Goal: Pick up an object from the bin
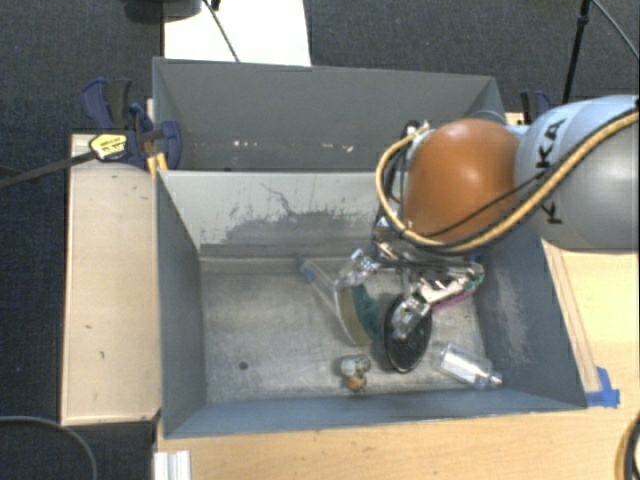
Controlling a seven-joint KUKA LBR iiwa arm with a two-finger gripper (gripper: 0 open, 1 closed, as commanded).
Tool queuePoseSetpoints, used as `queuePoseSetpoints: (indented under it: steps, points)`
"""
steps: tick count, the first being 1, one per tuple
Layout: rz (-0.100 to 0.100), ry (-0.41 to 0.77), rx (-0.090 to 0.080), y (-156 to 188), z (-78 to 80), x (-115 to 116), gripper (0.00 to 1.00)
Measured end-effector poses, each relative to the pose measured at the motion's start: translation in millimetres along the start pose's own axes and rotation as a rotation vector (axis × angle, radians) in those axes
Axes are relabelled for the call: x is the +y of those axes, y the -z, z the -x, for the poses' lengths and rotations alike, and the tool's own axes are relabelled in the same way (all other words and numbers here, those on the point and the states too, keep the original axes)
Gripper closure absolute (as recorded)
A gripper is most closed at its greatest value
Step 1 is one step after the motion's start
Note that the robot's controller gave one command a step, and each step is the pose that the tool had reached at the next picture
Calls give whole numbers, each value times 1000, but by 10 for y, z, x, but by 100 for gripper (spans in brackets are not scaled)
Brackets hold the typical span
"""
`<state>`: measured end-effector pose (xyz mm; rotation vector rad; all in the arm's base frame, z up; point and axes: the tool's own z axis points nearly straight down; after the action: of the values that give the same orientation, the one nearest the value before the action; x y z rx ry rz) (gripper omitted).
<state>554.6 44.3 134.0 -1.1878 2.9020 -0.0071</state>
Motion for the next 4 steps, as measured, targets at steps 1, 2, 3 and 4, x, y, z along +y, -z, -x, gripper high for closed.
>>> queuePoseSetpoints:
  steps: [1, 2, 3, 4]
  points:
    - [8, -57, 3, 10, -82, 290, 0]
    - [5, 111, -2, -369, -114, 53, 0]
    - [14, -30, 2, -244, 22, -433, 0]
    - [8, -12, -1, -594, -1139, -693, 0]
